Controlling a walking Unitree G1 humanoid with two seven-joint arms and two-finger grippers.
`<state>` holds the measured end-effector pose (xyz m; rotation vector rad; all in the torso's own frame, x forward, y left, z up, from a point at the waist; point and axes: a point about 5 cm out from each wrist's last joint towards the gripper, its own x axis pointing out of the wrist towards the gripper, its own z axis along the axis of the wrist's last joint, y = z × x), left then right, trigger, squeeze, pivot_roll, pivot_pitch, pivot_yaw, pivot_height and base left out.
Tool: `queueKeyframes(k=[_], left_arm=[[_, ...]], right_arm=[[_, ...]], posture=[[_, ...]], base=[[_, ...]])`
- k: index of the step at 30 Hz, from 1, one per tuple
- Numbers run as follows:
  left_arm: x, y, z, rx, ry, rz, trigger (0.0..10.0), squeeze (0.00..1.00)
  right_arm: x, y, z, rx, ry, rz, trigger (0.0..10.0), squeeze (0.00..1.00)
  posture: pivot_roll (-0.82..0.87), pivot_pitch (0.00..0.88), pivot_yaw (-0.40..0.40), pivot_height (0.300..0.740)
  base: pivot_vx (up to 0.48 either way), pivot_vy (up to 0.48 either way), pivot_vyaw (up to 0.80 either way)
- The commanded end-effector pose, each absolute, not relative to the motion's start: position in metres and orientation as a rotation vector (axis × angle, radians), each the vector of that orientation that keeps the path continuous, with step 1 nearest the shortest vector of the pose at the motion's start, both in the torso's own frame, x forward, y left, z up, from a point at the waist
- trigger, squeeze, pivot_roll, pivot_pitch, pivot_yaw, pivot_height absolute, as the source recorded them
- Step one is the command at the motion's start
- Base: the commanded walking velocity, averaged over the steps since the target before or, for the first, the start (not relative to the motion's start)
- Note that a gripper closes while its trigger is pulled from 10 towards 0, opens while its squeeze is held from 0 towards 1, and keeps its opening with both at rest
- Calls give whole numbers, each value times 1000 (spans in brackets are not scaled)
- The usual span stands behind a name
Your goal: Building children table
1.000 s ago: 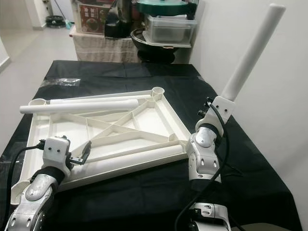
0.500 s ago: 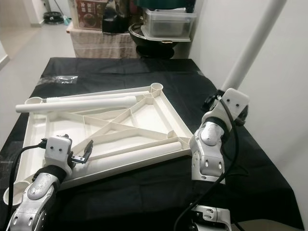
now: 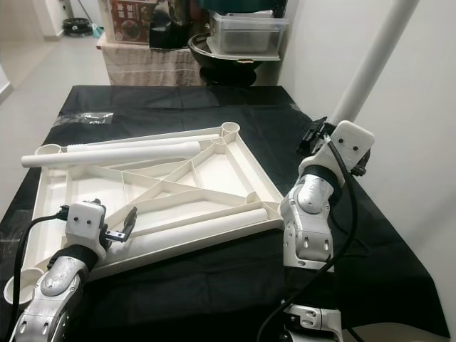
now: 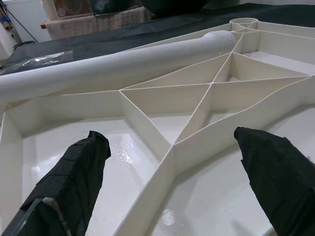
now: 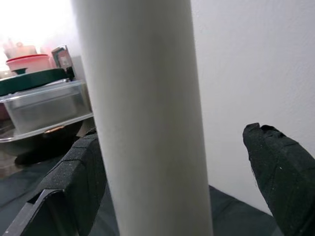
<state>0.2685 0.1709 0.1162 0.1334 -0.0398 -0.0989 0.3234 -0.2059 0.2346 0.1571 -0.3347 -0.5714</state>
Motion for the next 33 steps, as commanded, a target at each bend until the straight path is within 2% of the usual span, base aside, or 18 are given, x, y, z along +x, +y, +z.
queueKeyframes(k=[1,20,21,29,33], left_arm=[[267,170,106,141,5,-108,10000,0],[267,169,105,140,4,-112,10000,0],[268,170,105,140,3,-112,10000,0],[268,170,105,143,3,-117,10000,0],[268,169,105,142,4,-119,10000,0]], right_arm=[[326,-205,230,177,-297,-543,10000,1000],[336,-222,230,62,-232,-387,10000,1000],[336,-223,229,60,-220,-373,10000,0],[341,-219,224,103,-155,-236,10000,0],[343,-225,225,97,-130,-227,10000,0]], posture=[[30,0,-65,740],[29,0,-63,740],[30,0,-61,740],[26,0,-57,740],[24,0,-53,740]], base=[[0,0,0],[0,0,0],[0,0,0],[0,0,0],[0,0,0]])
